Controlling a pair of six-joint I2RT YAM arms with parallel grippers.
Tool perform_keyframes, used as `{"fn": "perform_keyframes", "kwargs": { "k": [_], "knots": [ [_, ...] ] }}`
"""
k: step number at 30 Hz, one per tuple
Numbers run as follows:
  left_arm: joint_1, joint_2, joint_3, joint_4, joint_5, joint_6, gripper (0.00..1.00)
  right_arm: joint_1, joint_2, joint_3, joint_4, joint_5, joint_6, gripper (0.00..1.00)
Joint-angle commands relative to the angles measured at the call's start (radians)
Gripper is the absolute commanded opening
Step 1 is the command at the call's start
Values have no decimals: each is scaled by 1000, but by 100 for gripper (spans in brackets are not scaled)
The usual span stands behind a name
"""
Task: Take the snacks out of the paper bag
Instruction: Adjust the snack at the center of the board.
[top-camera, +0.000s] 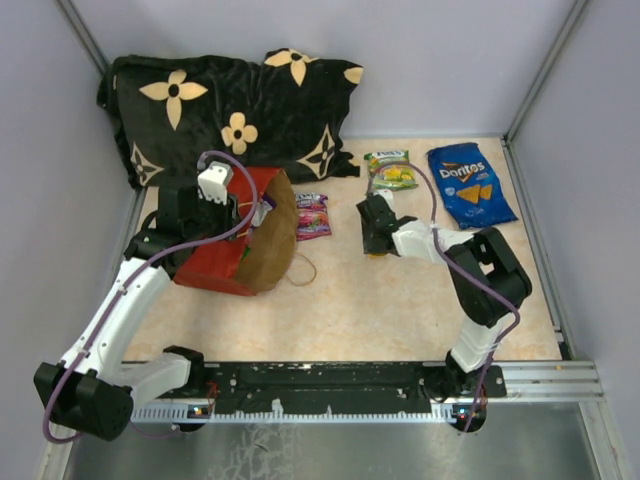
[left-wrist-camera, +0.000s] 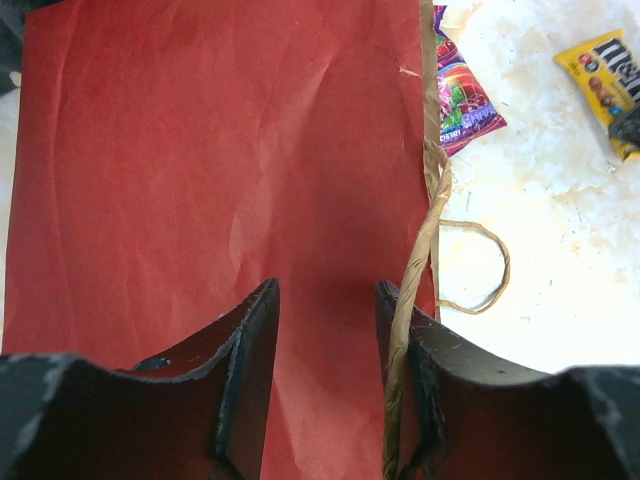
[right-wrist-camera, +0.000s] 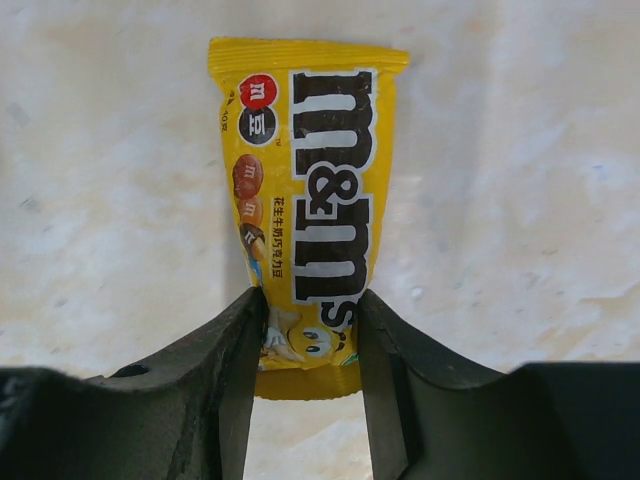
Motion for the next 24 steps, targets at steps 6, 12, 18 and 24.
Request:
{"fn": "perform_keyframes", "kwargs": {
  "k": [6, 12, 18, 24],
  "knots": [
    [4, -18, -1, 16, 17, 12, 50, -222, -82, 13, 27, 1, -9, 41],
    [4, -11, -1, 16, 24, 10, 50, -368, -119, 47, 22, -9, -8, 41],
    [5, -4, -1, 19, 28, 8, 50, -449, -59, 164, 20, -38, -41, 40],
    [4, 11, -1, 19, 23, 10, 50, -461, 10, 374, -14, -51, -120, 40]
  ]
}}
